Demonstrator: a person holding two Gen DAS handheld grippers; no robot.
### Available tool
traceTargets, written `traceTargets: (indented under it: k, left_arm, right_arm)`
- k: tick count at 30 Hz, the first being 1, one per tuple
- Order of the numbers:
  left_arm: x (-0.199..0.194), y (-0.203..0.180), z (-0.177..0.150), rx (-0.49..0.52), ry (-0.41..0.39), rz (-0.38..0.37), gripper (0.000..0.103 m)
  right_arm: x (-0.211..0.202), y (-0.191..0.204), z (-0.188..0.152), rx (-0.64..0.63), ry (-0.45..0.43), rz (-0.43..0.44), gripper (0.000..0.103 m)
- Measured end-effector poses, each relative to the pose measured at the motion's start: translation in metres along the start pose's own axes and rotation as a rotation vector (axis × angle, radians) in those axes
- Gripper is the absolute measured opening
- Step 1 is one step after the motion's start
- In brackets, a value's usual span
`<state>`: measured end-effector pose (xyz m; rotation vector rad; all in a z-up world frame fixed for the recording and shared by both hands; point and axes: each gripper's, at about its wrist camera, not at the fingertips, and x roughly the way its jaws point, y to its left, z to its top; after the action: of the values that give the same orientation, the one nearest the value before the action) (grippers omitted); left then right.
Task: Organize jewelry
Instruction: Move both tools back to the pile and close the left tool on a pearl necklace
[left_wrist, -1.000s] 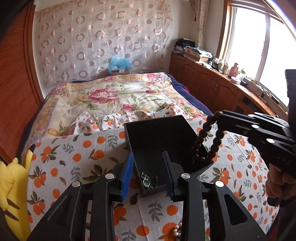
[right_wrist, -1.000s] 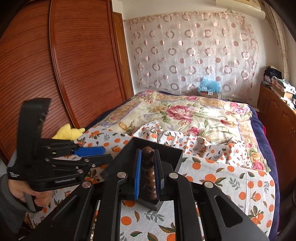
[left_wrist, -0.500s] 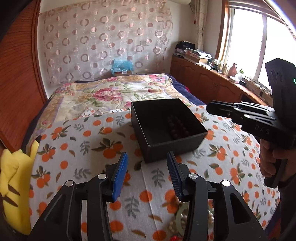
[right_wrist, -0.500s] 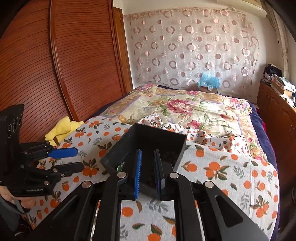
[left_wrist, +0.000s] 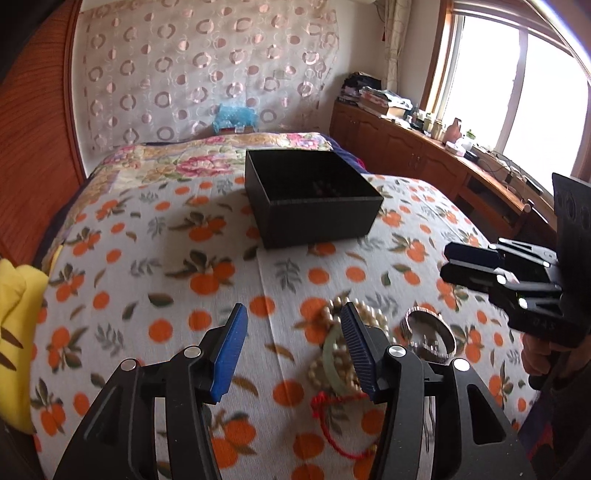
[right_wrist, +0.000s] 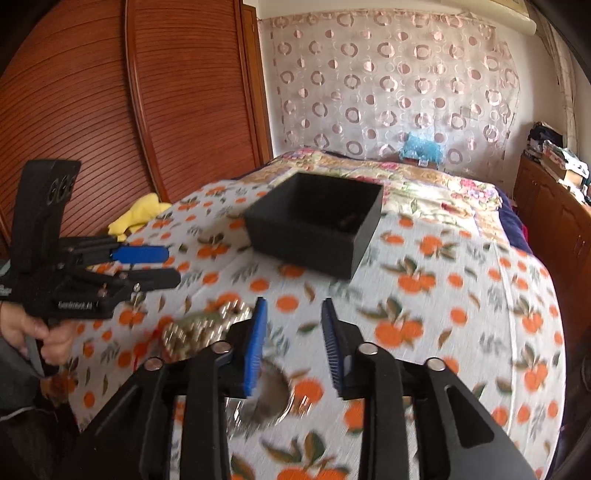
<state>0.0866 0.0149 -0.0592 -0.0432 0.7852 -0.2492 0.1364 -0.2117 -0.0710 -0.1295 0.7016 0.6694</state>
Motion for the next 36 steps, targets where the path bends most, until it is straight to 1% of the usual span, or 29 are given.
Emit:
traceTargets:
  k: [1,3,7,9,11,19,25,32,36]
  left_arm:
    - [-0.001,0.0,-0.003,0.0,0.003,0.001,0.051]
    - [-0.002,0.0,-0.008,-0.001,0.005,0.006,0.051]
    - [-0.003,0.0,-0.016,-0.008,0.013,-0.002,0.051]
    - [-0.004,-0.002,-0.019,-0.005,0.015,0.001,0.051]
    - [-0.004,-0.002,-0.021,-0.004,0.016,-0.001,0.051]
    - [-0.007,-0.008,-0.025,0.008,0.014,-0.006,0.051]
    - [-0.008,-0.015,-0.027,0.022,0.015,-0.02,0.051]
    - [-0.008,-0.018,-0.029,0.03,0.013,-0.02,0.051]
    - [-0.008,-0.019,-0.029,0.032,0.013,-0.021,0.051]
  right_arm:
    - [-0.001,0.002,-0.006,0.002,0.007,0.003,0.042]
    - [-0.002,0.005,-0.015,0.006,0.019,0.007,0.051]
    - [-0.001,0.01,-0.029,0.017,0.04,0.024,0.058]
    - [0.0,0.013,-0.032,0.014,0.045,0.04,0.064]
    - [0.002,0.017,-0.033,0.012,0.056,0.056,0.066]
    - [0.015,0.019,-0.037,0.014,0.102,0.068,0.067]
    - [0.018,0.019,-0.033,0.01,0.116,0.08,0.067]
    - [0.025,0.027,-0.025,-0.036,0.126,0.081,0.067]
    - [0.034,0.023,-0.026,-0.033,0.164,0.074,0.067]
